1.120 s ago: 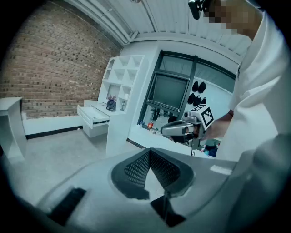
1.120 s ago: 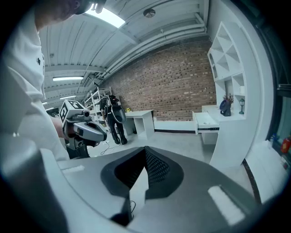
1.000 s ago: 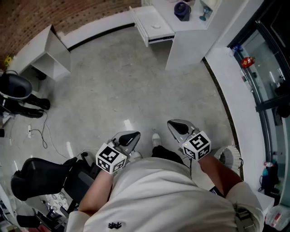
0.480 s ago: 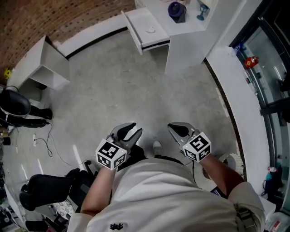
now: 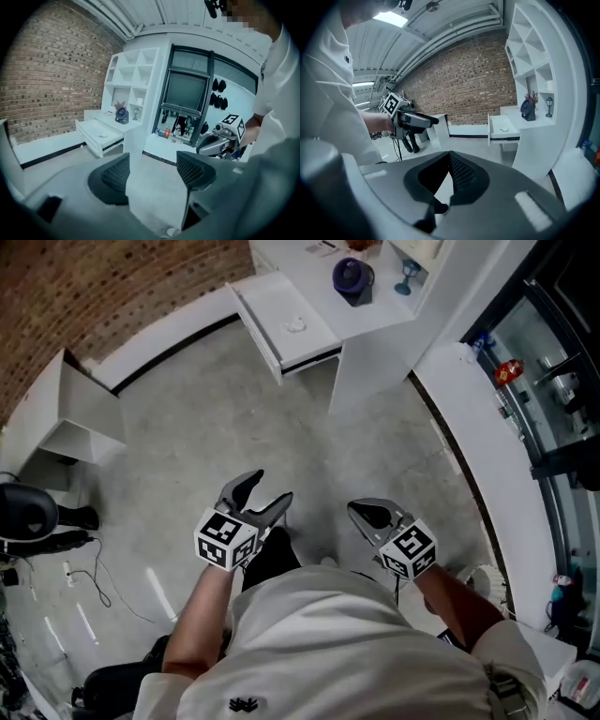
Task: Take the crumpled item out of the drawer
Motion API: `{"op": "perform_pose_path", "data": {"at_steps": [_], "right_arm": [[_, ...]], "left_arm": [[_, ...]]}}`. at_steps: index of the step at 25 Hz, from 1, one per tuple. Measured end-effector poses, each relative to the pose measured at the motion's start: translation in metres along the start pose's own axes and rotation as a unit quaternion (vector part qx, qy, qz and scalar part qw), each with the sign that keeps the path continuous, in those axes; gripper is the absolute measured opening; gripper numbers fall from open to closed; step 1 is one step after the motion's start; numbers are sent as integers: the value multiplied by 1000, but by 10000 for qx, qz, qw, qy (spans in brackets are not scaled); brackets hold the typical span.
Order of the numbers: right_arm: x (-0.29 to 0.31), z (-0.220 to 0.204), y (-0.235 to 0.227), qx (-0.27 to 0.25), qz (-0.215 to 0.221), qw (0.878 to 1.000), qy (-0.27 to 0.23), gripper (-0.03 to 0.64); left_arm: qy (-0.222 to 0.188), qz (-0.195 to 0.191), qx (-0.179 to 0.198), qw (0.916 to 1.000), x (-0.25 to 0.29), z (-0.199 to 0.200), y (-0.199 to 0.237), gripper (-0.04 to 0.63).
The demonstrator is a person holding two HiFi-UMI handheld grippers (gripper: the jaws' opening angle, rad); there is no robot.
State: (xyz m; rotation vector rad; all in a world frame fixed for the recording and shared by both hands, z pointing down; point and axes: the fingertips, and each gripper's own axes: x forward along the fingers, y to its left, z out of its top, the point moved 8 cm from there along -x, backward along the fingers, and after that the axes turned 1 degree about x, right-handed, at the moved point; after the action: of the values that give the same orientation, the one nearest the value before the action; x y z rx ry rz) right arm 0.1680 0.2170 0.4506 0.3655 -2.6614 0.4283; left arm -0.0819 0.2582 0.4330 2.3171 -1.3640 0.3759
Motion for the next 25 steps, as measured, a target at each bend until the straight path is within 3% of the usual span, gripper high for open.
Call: {"op": "perform_pose_path", "data": {"at_steps": [6,11,18,25], "right_arm": [[69,61,-23,241,-480,9985,-86,14],[107,89,-42,356,-808,9960,-131,14],[105,102,-101,407,-1109,9930,-51,14],[84,111,-176,472,-1281,9903,-244,14]], "left_arm": [[229,-379,423,9981,29,47,110,296],[410,-697,864,9930,64,79,172,293],[527,-698,811,9929,130,105,214,293],[712,-380,754,9939,203,136,252,287]]}}
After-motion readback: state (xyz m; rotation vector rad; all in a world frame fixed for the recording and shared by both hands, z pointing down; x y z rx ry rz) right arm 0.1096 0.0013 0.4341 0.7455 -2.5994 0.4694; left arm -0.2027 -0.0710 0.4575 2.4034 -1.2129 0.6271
